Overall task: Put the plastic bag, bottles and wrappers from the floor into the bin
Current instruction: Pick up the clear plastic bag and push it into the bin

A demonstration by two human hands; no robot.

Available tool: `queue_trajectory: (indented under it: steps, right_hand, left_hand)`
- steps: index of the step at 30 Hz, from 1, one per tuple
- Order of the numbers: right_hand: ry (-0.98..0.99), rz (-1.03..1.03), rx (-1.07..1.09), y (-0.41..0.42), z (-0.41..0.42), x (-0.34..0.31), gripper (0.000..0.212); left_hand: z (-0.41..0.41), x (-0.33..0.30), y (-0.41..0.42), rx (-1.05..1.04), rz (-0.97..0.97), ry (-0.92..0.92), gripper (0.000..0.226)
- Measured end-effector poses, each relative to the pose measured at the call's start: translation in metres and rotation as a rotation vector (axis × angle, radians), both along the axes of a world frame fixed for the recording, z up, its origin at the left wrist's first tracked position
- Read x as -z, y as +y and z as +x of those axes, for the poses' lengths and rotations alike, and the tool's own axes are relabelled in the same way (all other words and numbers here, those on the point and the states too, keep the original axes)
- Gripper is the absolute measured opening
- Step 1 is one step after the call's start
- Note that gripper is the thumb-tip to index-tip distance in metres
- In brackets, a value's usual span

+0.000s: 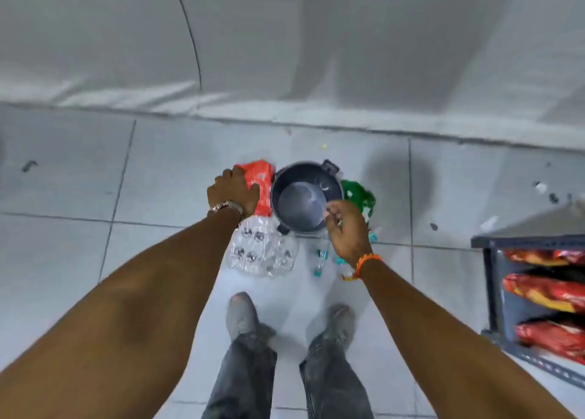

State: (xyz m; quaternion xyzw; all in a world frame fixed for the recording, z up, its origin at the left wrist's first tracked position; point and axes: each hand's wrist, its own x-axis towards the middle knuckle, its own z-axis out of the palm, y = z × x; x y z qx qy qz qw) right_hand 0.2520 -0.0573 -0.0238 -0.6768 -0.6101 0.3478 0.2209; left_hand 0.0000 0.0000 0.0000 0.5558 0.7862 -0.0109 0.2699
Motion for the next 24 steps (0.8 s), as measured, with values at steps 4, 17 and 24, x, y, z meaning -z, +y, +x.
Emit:
queue_trajectory:
  steps: [4, 17, 24]
  right_hand:
    - [0.031, -0.272, -0.055, -0.066, -0.006, 0.138, 0.019]
    - [0.130, -0.854, 0.267, -0.052, -0.099, 0.380, 0.100]
    - [0.426, -1.008, 0.322, -0.059, -0.134, 0.367, 0.114]
  left_hand:
    - [-0.018, 0.152, -0.064, -0.147, -0.318, -0.005, 0.071]
    - [-0.091, 0.398, -0.117, -0.438, -0.441, -0.130, 0.091]
    - [-0.066, 0.386, -0.130, -0.640, -0.416, -0.295, 0.076]
